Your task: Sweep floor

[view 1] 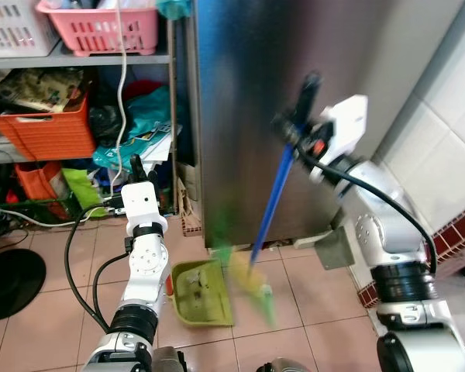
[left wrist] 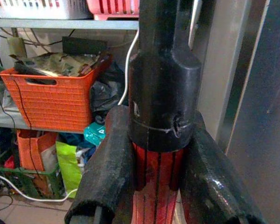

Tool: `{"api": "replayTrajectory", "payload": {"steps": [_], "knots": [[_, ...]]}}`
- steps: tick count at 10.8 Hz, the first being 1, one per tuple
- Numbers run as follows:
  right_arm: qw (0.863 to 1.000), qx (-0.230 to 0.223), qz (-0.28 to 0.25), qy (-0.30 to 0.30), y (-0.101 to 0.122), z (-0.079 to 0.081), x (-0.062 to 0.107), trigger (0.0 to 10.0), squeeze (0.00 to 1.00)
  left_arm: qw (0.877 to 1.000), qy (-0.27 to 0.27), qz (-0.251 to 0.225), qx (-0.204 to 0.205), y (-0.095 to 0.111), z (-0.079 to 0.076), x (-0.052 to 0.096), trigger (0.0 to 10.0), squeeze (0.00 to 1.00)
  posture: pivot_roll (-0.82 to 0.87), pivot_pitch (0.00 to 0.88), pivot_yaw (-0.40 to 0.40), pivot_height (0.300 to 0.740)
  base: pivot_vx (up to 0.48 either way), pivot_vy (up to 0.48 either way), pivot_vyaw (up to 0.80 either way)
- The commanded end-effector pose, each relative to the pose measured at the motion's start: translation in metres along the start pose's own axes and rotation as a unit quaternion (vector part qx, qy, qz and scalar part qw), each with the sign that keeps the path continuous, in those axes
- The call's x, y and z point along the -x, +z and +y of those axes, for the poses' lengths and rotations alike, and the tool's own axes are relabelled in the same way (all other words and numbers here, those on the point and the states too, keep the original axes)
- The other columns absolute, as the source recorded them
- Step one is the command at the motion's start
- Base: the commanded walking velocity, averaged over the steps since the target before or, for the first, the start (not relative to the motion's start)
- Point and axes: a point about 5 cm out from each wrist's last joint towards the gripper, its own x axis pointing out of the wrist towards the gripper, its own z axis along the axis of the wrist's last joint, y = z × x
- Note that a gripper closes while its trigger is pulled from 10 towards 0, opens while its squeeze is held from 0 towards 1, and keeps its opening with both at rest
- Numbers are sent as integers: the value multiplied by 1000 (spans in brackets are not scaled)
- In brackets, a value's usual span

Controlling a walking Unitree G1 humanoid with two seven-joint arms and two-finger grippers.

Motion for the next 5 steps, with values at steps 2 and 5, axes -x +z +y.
{"api": "replayTrajectory", "payload": {"steps": [2,5], "knots": [[998,47,-14,-38,4,-7,-2,10000,0,999,-6,-33,6,14,-3,-7,10000,0,-106,8,-30,740,0,0,0],[990,135,-7,-46,-11,-1,1,10000,0,999,-11,-32,4,14,-5,-7,10000,0,-102,4,-24,740,0,0,0]]}}
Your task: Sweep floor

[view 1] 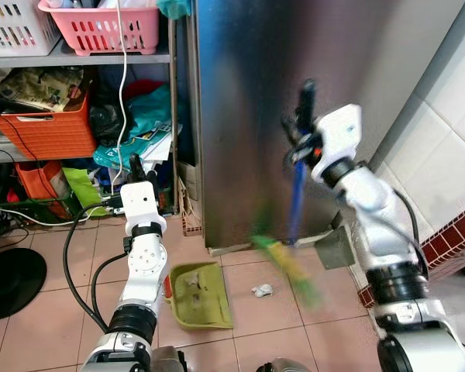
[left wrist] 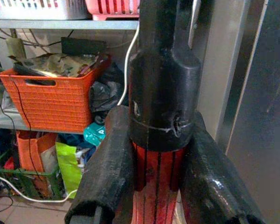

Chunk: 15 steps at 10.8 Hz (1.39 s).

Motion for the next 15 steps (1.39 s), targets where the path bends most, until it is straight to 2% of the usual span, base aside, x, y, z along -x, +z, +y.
{"api": "replayTrajectory", "payload": {"steps": [1,2,4,6,8,9,10,12,14,15], "knots": [[1000,19,-11,-1,0,4,1,10000,0,999,-9,-33,6,14,-5,-7,10000,0,-101,4,-25,740,0,0,0],[1000,1,21,-15,-21,19,10,10000,0,999,-9,-32,5,14,-4,-8,10000,0,-100,4,-28,740,0,0,0],[997,-38,61,-41,-40,38,18,10000,0,1000,-12,-20,9,8,-7,-9,10000,0,-127,13,-42,740,0,0,0],[992,-67,88,-55,-43,45,18,10000,0,999,-21,17,28,-1,-20,-9,10000,0,-190,28,-55,740,0,0,0],[986,-94,114,-82,-49,40,20,10000,0,997,-35,53,42,-8,-34,-7,10000,0,-210,27,-54,740,0,0,0],[973,-140,144,-115,-55,36,22,10000,0,996,-51,61,46,-10,-40,-5,10000,0,-209,26,-50,740,0,0,0],[966,-165,156,-125,-56,36,21,10000,0,995,-55,66,44,-13,-41,-3,10000,0,-207,25,-48,740,0,0,0],[939,-269,167,-137,-42,36,10,10000,0,995,-55,69,41,-15,-39,-3,10000,0,-200,25,-46,740,0,0,0],[942,-282,137,-117,-20,28,-1,10000,0,995,-57,70,36,-16,-39,-3,10000,0,-203,24,-39,740,0,0,0],[954,-250,115,-116,-8,14,-7,10000,0,995,-69,64,22,-14,-40,-5,10000,0,-206,24,-34,740,0,0,0]]}}
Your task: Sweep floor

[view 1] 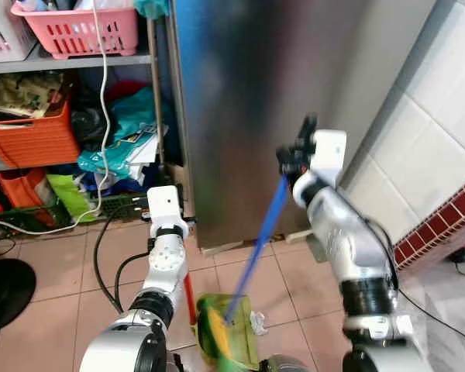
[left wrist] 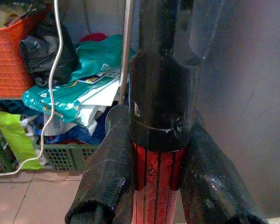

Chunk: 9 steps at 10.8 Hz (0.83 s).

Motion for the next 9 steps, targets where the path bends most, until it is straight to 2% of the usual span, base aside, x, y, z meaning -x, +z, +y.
{"api": "replayTrajectory", "payload": {"steps": [1,2,4,5,6,8,9], "knots": [[999,41,-33,-12,17,-8,1,10000,0,999,-14,-38,-1,17,-5,-7,10000,0,-204,22,-29,740,0,0,0],[994,81,-68,-37,25,-15,3,10000,0,998,-18,-63,3,28,-6,-9,10000,0,-166,20,-24,740,0,0,0],[980,120,-154,-41,52,-9,5,10000,0,997,-8,-77,13,34,0,-7,10000,0,-141,16,-14,740,0,0,0],[976,130,-171,-40,58,-7,5,10000,0,997,-10,-80,8,35,2,-5,10000,0,-135,17,-11,740,0,0,0],[974,130,-181,-43,63,-9,4,10000,0,996,-11,-88,17,39,5,-2,10000,0,-120,18,-8,740,0,0,0],[974,137,-173,-59,57,-17,3,10000,0,996,-16,-89,16,42,7,1,10000,0,-104,20,-7,740,0,0,0],[973,148,-167,-67,52,-19,3,10000,0,998,-26,-60,-4,30,8,2,10000,0,-104,22,-7,740,0,0,0]]}}
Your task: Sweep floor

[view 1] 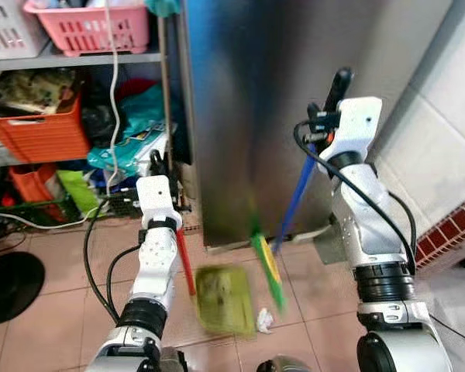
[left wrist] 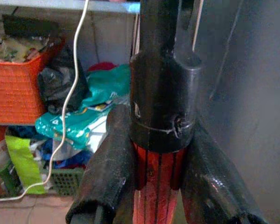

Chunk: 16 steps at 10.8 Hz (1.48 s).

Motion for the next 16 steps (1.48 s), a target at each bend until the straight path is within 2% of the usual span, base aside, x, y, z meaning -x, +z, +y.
{"api": "replayTrajectory", "payload": {"steps": [1,2,4,6,8,9,11,12,13,15,16], "knots": [[999,26,-29,-11,8,-4,0,10000,0,999,-21,21,-20,-7,-2,3,10000,0,-112,28,-7,740,0,0,0],[999,43,-25,-18,3,-7,4,10000,0,998,-29,45,-42,-18,-1,3,10000,0,-130,34,-11,740,0,0,0],[998,58,-10,-30,-5,-14,10,10000,0,997,-20,55,-54,-19,2,-6,10000,0,-146,37,-18,740,0,0,0],[996,61,35,-49,-20,-18,14,10000,0,996,-6,83,-42,-23,1,-10,10000,0,-159,36,-17,740,0,0,0],[990,65,102,-69,-41,-21,21,10000,0,994,-21,97,-55,-27,-6,-8,10000,0,-173,31,-10,740,0,0,0],[988,52,127,-77,-49,-23,25,10000,0,994,-27,95,-55,-28,-9,-8,10000,0,-174,33,-7,740,0,0,0],[981,-16,183,-57,-64,-10,28,10000,0,994,-26,94,-57,-29,-11,-7,10000,0,-164,32,-10,740,0,0,0],[979,-49,193,-42,-65,-2,28,10000,0,993,-25,96,-57,-29,-11,-7,10000,0,-162,30,-13,740,0,0,0],[977,-117,178,-9,-53,11,22,10000,0,993,-24,98,-58,-30,-10,-8,10000,0,-166,30,-11,740,0,0,0],[962,-225,153,-22,-35,11,13,10000,0,993,-26,98,-57,-30,-12,-7,10000,0,-173,26,-2,740,0,0,0],[959,-240,147,-20,-32,11,12,10000,0,993,-27,97,-58,-30,-13,-7,10000,0,-172,25,1,740,0,0,0]]}}
